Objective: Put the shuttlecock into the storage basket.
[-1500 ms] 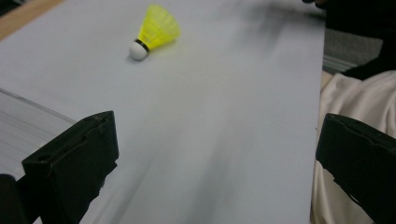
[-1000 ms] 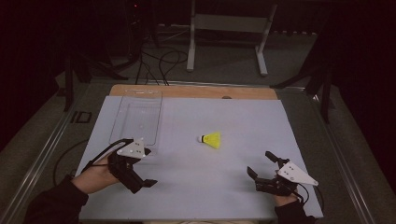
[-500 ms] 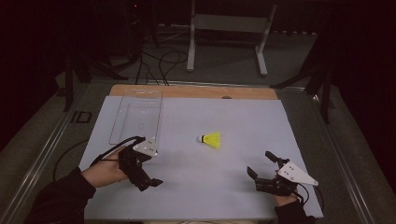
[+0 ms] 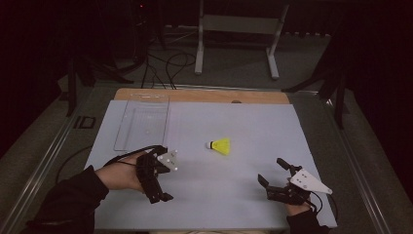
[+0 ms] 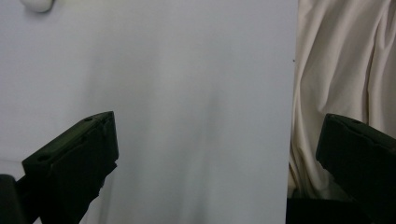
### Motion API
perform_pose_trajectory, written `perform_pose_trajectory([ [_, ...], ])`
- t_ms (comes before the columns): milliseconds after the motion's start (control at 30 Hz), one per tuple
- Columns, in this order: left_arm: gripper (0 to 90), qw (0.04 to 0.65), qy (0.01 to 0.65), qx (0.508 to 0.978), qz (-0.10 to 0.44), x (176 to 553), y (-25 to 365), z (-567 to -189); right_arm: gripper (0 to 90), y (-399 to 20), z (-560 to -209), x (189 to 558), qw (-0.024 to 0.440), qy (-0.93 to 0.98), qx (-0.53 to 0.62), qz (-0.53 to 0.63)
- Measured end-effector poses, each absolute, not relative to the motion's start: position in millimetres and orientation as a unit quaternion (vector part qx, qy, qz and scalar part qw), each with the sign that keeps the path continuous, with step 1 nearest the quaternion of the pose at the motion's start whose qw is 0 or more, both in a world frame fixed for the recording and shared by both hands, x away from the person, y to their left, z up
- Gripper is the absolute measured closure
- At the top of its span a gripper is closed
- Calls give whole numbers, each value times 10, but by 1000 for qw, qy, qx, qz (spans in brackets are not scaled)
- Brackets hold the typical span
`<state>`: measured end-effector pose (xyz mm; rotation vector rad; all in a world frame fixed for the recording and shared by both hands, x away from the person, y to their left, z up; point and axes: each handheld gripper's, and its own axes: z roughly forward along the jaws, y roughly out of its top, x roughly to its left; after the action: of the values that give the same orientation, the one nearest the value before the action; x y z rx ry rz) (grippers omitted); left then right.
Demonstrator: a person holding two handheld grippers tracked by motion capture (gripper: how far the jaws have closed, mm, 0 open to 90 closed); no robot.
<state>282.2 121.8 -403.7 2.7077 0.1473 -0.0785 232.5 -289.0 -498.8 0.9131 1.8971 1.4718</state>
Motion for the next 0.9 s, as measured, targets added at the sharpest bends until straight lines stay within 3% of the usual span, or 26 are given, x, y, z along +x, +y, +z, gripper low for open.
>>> perform_pose_trajectory([
  [900,0,183,24,981,-59,3097,738,-4054,96,-2883,-4993,2326,278,711,338,550],
])
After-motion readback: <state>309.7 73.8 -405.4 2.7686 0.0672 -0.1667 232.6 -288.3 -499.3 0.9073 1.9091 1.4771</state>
